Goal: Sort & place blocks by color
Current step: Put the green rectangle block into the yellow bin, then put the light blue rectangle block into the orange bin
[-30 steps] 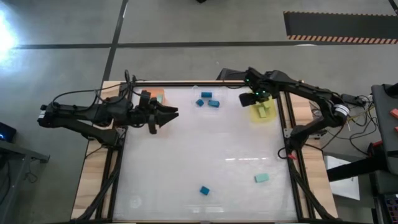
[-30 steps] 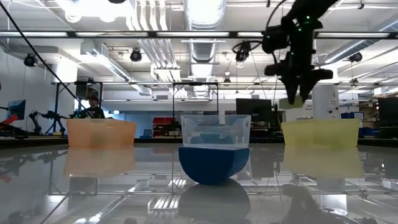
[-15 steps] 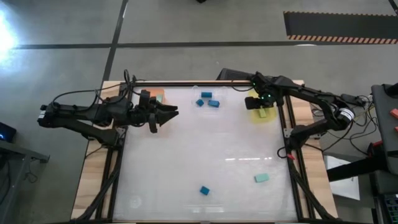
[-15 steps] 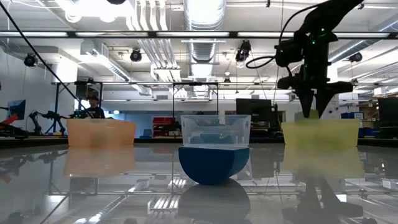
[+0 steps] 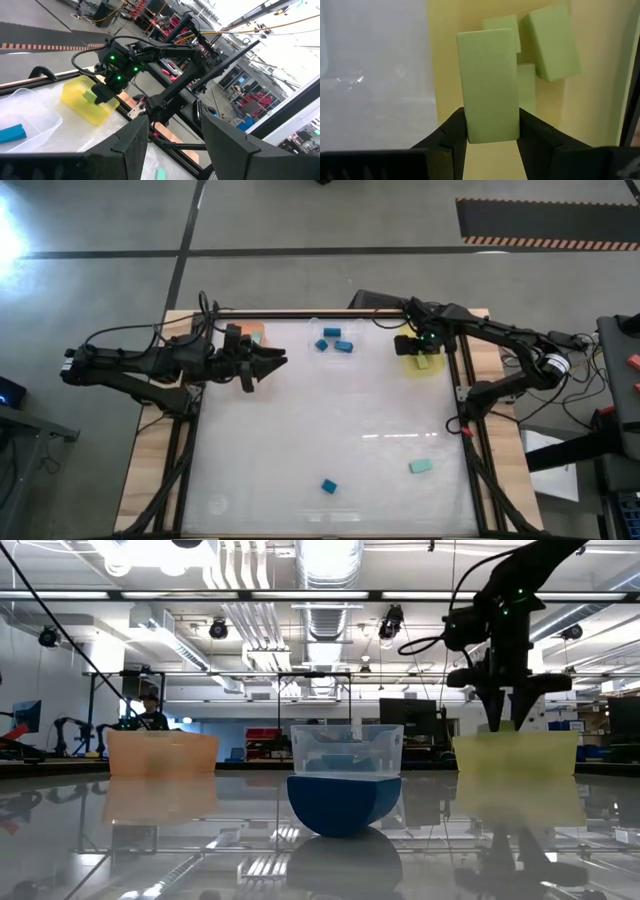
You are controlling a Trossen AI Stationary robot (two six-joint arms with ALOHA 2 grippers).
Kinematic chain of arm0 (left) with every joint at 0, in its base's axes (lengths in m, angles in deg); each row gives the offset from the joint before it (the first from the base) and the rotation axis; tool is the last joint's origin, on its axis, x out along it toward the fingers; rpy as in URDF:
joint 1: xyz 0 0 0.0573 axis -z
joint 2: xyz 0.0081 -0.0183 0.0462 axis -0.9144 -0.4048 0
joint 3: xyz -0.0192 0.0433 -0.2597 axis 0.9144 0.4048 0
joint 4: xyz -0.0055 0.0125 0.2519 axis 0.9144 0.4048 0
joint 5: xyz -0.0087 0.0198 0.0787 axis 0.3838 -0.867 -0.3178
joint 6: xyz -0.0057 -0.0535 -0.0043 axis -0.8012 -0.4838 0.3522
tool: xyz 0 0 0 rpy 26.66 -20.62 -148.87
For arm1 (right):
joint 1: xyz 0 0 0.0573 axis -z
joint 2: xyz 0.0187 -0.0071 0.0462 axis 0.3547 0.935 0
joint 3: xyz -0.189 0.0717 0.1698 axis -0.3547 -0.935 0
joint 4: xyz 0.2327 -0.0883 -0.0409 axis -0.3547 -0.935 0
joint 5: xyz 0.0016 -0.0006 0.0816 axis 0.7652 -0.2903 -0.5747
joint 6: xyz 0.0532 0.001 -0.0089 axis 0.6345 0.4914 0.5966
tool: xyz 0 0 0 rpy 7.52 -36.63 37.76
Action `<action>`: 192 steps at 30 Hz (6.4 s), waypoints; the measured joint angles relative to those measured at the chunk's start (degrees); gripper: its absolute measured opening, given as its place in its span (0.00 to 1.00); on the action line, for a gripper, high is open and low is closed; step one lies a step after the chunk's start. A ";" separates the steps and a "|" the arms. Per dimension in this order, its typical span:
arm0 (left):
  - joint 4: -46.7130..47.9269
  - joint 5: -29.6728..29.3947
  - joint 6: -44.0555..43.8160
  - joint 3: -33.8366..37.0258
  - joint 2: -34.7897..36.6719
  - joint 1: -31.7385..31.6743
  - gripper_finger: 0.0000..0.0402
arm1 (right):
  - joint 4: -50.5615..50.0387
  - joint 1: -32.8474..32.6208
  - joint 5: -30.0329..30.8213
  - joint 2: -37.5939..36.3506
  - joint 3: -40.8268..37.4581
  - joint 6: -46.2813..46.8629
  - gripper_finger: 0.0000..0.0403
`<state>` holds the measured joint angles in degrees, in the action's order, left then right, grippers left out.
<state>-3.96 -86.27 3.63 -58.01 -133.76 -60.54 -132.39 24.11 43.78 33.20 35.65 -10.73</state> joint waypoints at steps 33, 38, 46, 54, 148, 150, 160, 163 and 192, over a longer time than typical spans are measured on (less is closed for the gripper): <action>0.00 -1.34 0.21 0.00 0.00 0.00 0.42 | 5.04 0.00 0.48 0.07 -4.68 0.90 0.45; 0.00 -1.34 0.22 0.00 0.00 0.00 0.42 | 1.77 0.00 -0.61 0.07 -1.48 0.83 0.47; 0.04 -1.32 0.83 0.00 0.00 0.00 0.42 | -5.00 -1.13 -5.31 -0.30 7.49 -1.11 0.45; 0.09 -1.32 2.82 0.00 0.00 0.00 0.42 | -5.34 -10.97 -12.71 -1.53 14.92 3.47 0.43; -0.55 -1.94 7.69 0.00 -0.02 -0.37 0.42 | 33.13 -61.69 8.27 -7.09 5.19 -6.26 0.29; -0.55 -1.93 7.69 0.00 -0.02 -0.37 0.42 | 39.64 -58.83 8.66 -7.75 5.17 -8.24 0.29; -3.44 -1.92 7.76 0.00 -0.02 -0.37 0.42 | 67.61 -52.30 8.36 -4.31 5.09 -15.04 0.29; -3.48 -0.84 9.41 0.00 -0.02 -0.35 0.42 | 76.40 -51.49 7.99 -2.19 5.08 -14.70 0.29; -9.93 14.77 5.32 0.02 -11.98 -0.35 0.48 | 94.13 -48.26 1.74 5.25 5.24 -4.98 0.29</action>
<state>-13.90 -71.51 8.95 -57.99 -145.74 -60.89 -38.26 -24.15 45.52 38.44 40.89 -15.71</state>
